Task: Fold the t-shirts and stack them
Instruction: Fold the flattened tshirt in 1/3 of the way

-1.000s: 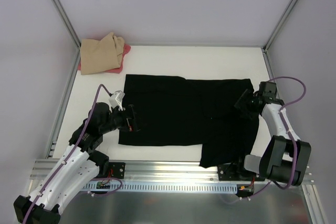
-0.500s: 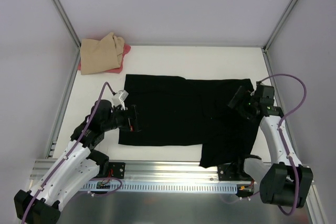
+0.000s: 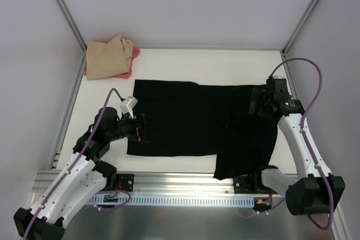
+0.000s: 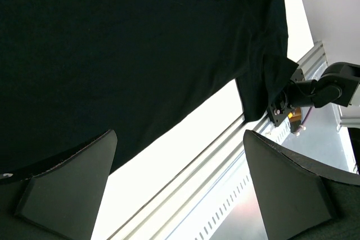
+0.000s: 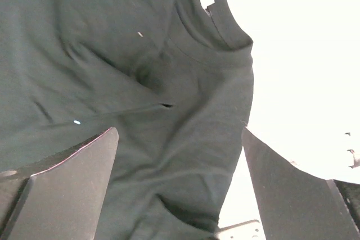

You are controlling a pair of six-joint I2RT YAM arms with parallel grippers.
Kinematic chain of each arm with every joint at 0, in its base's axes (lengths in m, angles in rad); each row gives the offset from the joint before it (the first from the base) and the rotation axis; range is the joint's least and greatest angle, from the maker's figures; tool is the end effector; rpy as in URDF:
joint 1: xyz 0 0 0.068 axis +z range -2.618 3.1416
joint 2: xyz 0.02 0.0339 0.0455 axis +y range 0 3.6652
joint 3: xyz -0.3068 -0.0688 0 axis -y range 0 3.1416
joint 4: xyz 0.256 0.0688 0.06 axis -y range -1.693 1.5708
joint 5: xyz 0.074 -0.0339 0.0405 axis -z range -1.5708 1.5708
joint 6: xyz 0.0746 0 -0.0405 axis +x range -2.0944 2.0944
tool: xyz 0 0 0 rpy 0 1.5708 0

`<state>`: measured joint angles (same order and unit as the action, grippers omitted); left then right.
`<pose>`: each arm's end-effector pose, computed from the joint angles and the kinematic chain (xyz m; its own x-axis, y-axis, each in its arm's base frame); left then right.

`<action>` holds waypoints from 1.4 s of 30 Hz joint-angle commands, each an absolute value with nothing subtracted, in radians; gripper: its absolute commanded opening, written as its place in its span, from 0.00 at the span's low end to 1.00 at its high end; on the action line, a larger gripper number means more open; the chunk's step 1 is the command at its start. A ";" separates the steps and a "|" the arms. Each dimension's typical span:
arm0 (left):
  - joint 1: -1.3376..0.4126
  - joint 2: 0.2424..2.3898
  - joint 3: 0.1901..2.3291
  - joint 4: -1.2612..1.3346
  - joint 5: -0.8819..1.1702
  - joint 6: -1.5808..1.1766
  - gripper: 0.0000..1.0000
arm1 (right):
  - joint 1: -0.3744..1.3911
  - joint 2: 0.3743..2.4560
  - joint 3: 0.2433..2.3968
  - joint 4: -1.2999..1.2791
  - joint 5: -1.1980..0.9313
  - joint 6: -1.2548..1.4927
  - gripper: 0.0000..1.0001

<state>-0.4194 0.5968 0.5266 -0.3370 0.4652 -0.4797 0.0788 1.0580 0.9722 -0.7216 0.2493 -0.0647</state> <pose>0.1279 -0.0937 0.2721 -0.6625 -0.1562 -0.7326 0.4897 0.6498 -0.5814 0.2316 -0.0002 0.3130 -0.7248 -0.1201 -0.6784 0.0470 0.9738 -0.2226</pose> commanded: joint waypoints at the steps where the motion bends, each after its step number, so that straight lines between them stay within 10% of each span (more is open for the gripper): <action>1: -0.426 0.588 0.531 -0.316 0.499 -0.463 0.99 | 0.101 1.126 1.017 -0.825 0.342 -0.097 0.98; 23: -0.425 0.580 0.519 -0.307 0.492 -0.463 0.99 | 0.101 1.351 0.816 -0.549 0.028 0.035 0.86; 42: -0.426 0.577 0.514 -0.301 0.489 -0.465 0.99 | 0.133 1.219 0.890 -0.739 0.339 0.035 0.86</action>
<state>-0.4194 0.5823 0.5243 -0.3271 0.4686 -0.4786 0.1291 1.2156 0.8490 -0.6998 0.2920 0.0330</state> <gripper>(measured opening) 0.986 0.860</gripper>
